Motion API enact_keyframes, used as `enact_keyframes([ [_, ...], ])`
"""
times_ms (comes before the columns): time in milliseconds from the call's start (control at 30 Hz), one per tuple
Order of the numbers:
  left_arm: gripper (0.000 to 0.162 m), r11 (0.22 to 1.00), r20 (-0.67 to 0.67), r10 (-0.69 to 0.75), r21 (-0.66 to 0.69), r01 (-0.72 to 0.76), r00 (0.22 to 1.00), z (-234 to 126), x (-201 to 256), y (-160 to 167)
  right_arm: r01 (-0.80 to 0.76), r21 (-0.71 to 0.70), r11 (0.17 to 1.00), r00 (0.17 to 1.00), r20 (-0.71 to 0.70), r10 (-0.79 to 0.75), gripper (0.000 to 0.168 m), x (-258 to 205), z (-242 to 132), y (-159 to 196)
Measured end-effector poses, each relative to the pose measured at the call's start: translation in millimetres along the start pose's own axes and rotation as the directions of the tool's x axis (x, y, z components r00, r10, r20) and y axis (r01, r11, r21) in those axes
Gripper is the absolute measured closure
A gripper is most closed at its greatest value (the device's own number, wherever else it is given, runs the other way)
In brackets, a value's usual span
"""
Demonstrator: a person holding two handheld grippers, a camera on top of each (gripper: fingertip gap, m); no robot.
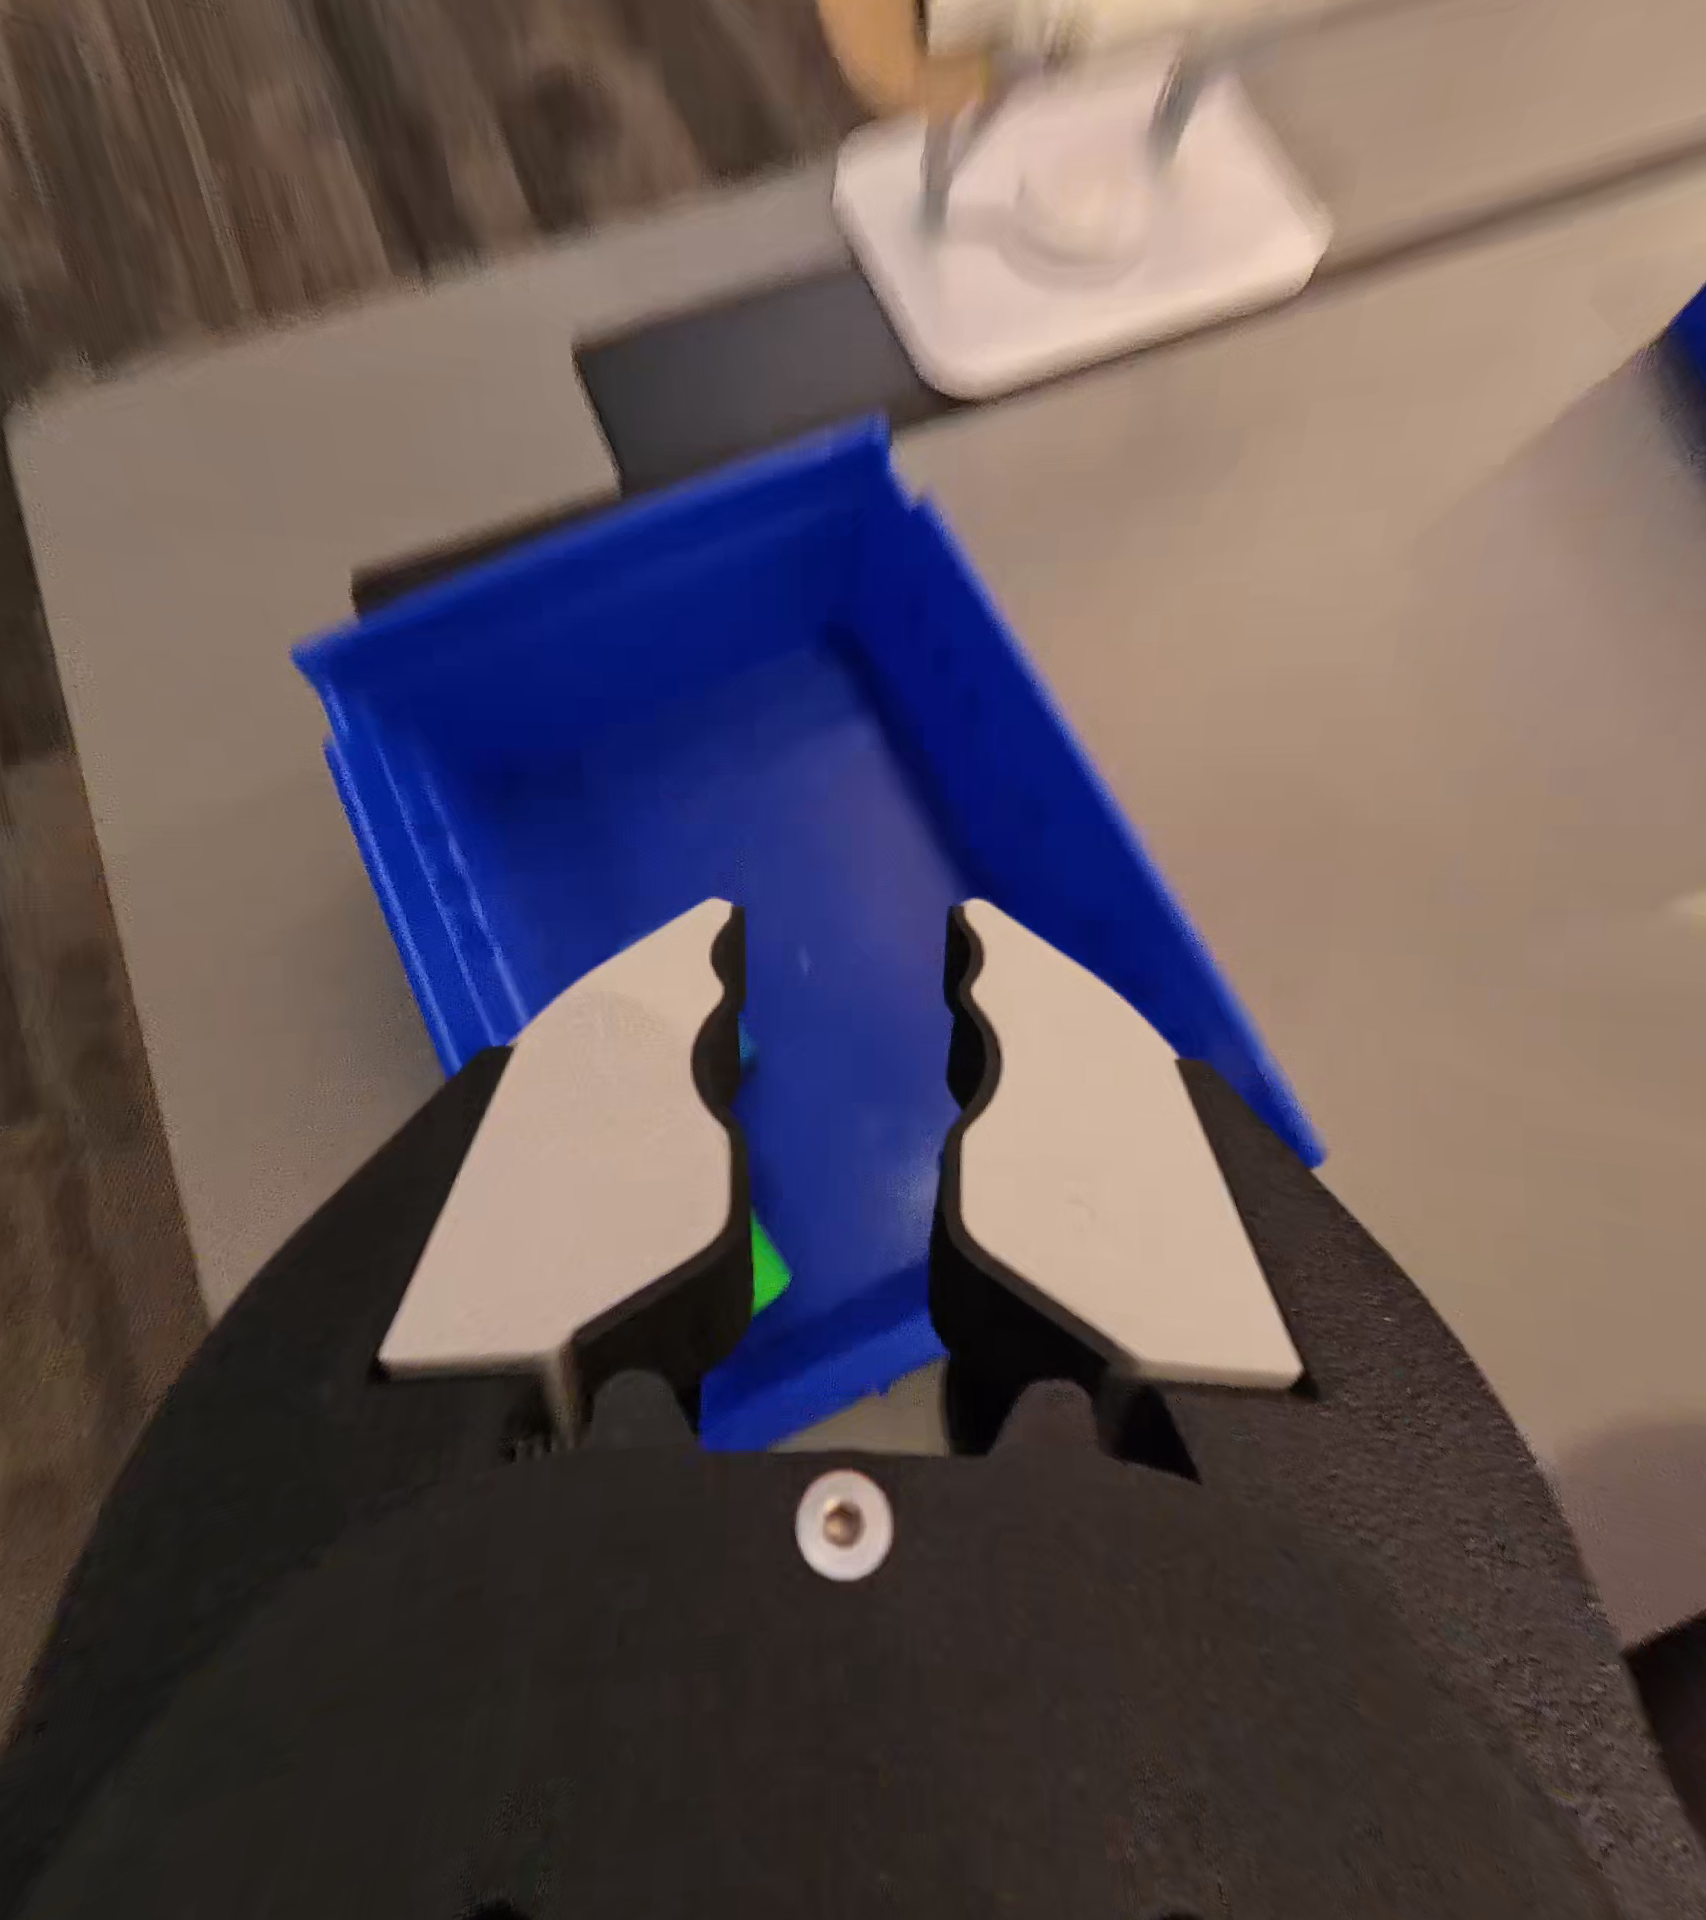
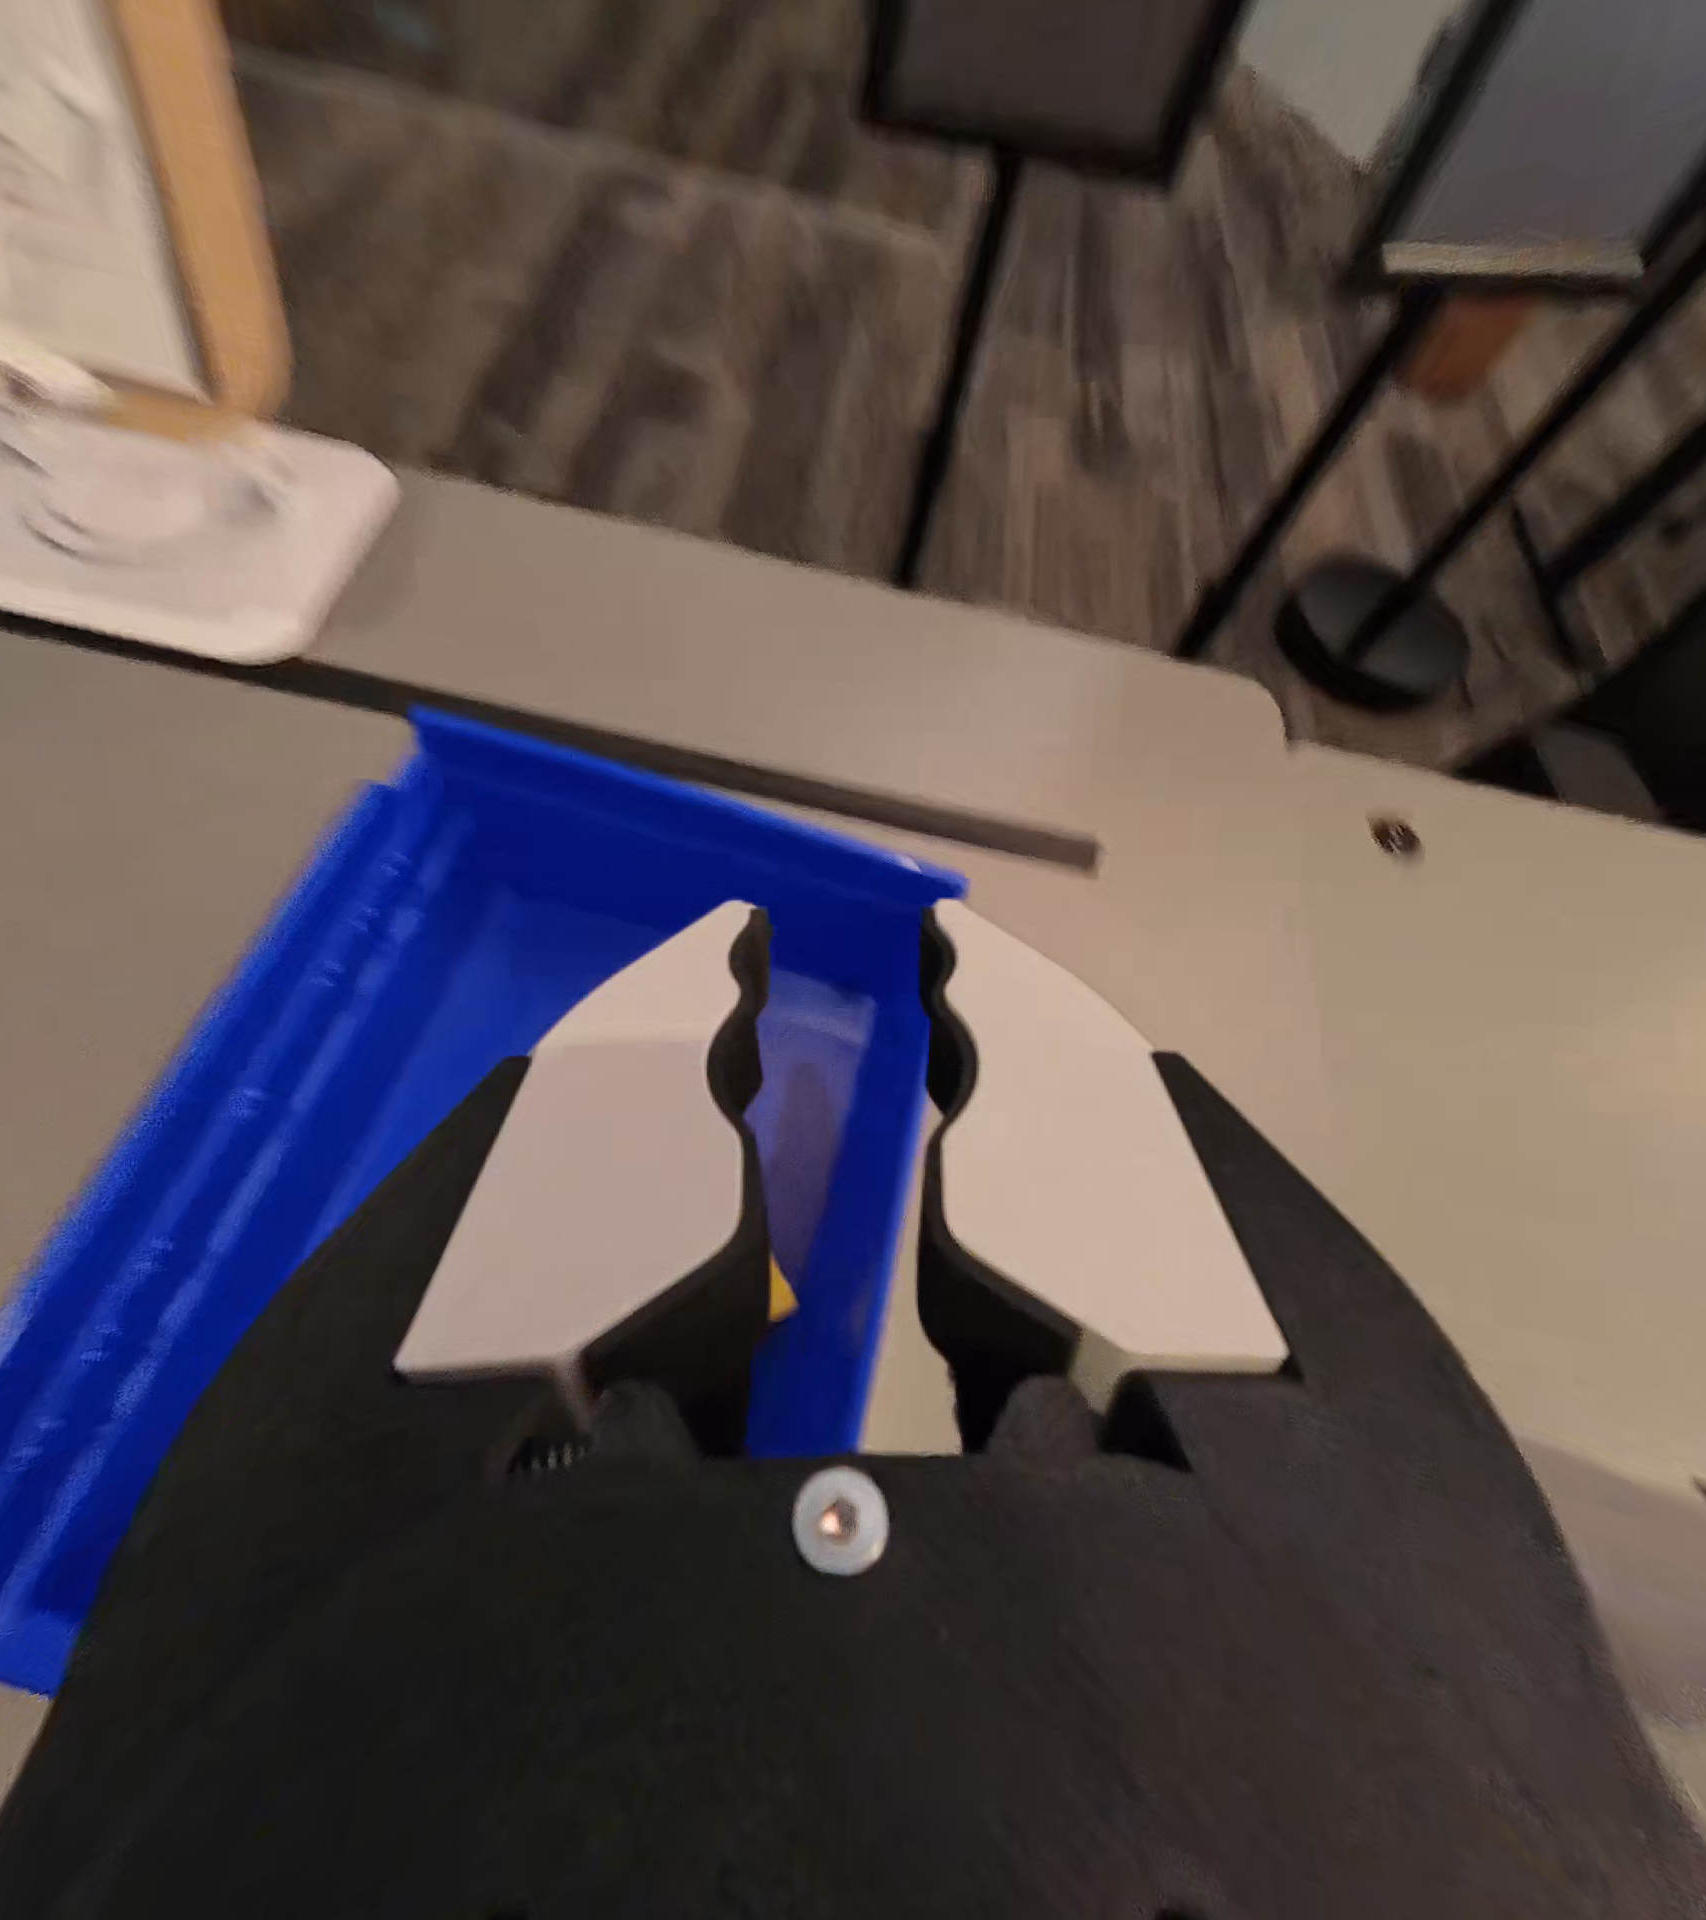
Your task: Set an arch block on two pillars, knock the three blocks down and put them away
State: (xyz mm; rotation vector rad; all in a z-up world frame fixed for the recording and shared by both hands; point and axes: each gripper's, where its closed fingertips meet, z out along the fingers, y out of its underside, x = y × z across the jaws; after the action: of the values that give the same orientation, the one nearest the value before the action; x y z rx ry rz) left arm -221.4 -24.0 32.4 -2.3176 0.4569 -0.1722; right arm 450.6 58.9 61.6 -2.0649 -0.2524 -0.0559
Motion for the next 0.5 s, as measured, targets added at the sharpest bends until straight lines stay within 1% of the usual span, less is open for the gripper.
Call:
enact_keyframes([
  [67,0.125,0.984,0.085,0.019,-0.177,-0.004,0.996,23,-14,23,-0.042,0.108,0.993,0.996,0.088,0.033,0.138,-20,-6,-17],
  [133,0.128,0.949,0.155,-0.001,-0.31,0.05,0.988,44,-27,42,-0.071,0.207,0.976,0.982,0.189,0.031,0.139,-41,-6,-30],
  [200,0.126,0.899,0.192,-0.028,-0.424,0.109,0.981,63,-35,59,-0.065,0.216,0.974,0.97,0.242,0.011,0.138,-55,-3,-33],
  [333,0.122,0.839,0.255,0.007,-0.528,0.133,0.967,85,-48,77,-0.028,0.221,0.975,0.967,0.254,-0.03,0.138,-71,-2,-37],
  [500,0.123,0.786,0.225,-0.019,-0.598,0.154,0.974,101,-47,97,0.011,0.227,0.974,0.953,0.293,-0.079,0.139,-98,1,-41],
])
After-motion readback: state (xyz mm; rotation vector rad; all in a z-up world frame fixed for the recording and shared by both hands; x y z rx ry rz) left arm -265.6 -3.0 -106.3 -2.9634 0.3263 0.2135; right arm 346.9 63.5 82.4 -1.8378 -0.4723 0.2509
